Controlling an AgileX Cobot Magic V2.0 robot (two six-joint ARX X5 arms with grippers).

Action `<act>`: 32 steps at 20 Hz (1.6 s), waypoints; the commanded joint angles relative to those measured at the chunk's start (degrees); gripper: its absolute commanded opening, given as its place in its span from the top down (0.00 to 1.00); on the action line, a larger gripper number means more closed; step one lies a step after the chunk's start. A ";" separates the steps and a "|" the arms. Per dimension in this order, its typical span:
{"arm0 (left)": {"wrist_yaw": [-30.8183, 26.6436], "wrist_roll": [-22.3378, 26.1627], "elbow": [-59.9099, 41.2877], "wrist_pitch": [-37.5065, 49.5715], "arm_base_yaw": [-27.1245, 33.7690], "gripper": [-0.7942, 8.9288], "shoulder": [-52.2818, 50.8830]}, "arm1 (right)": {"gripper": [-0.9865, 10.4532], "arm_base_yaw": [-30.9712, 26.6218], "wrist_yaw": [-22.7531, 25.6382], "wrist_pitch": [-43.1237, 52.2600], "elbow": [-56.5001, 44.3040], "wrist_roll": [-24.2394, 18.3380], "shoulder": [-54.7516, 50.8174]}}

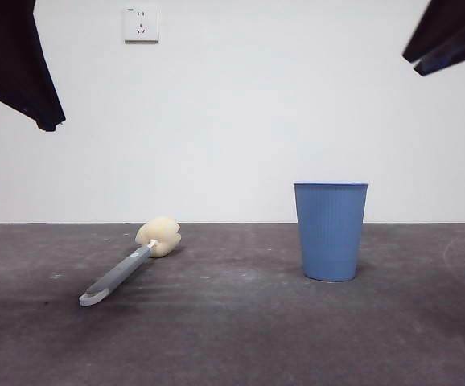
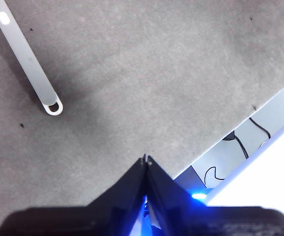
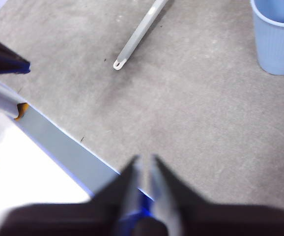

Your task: Pick up the cup brush,pick up the cup,insert the brush into the cup,clean the cup,put the cup brush back,put the cup back to the fixed position on the table

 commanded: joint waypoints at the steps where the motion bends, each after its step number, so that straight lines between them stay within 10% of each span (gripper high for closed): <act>1: -0.04 0.66 -0.35 0.04 -0.07 0.92 -0.04 | 0.91 0.04 0.11 0.13 0.17 1.05 -0.04; 12: -5.73 7.06 -0.39 5.84 2.49 0.92 -3.41 | 0.91 0.07 0.11 0.15 0.17 1.05 -0.04; 21: -7.28 15.26 -25.16 49.57 28.81 0.92 -30.27 | 0.91 0.04 0.26 0.13 0.17 1.05 -0.26; 32: -7.52 13.70 -44.61 39.58 38.29 0.92 -50.60 | 0.91 0.04 0.28 0.13 0.17 1.05 -0.26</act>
